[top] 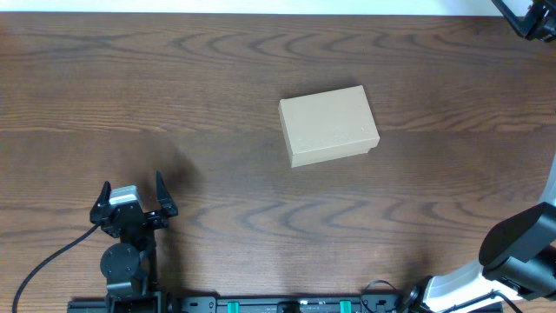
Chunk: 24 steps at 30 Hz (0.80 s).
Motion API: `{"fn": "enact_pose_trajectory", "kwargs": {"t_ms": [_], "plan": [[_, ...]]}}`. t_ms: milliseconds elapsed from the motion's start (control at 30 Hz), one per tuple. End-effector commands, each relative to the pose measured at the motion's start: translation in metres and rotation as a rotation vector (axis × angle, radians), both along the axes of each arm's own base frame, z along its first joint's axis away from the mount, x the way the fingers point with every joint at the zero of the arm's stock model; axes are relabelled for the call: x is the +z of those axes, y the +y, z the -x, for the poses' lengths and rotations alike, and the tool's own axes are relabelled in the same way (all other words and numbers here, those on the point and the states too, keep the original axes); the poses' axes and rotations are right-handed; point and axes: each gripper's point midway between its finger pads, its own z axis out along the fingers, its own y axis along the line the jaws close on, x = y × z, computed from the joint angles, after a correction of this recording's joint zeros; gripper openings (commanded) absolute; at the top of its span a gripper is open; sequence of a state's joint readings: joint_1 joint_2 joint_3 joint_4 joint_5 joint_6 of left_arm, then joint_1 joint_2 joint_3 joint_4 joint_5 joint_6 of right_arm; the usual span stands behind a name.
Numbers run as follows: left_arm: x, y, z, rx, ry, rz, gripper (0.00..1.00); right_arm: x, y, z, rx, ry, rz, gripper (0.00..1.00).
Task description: Pack container
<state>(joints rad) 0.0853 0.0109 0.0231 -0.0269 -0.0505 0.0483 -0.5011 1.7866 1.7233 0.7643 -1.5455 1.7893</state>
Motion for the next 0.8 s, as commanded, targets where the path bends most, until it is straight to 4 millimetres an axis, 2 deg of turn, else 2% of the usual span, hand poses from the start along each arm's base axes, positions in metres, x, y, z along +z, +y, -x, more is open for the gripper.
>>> {"fn": "enact_pose_trajectory", "kwargs": {"t_ms": [0, 767], "plan": [[-0.019, -0.005, 0.0003, -0.029, 0.056, 0.022, 0.95, 0.0079, 0.0015, 0.0059, 0.004, -0.032, 0.027, 0.99], [-0.0195, -0.0067, 0.0001, -0.039, 0.058, 0.022, 0.95, 0.0079, 0.0015, 0.0059, 0.004, -0.032, 0.027, 0.99]]}}
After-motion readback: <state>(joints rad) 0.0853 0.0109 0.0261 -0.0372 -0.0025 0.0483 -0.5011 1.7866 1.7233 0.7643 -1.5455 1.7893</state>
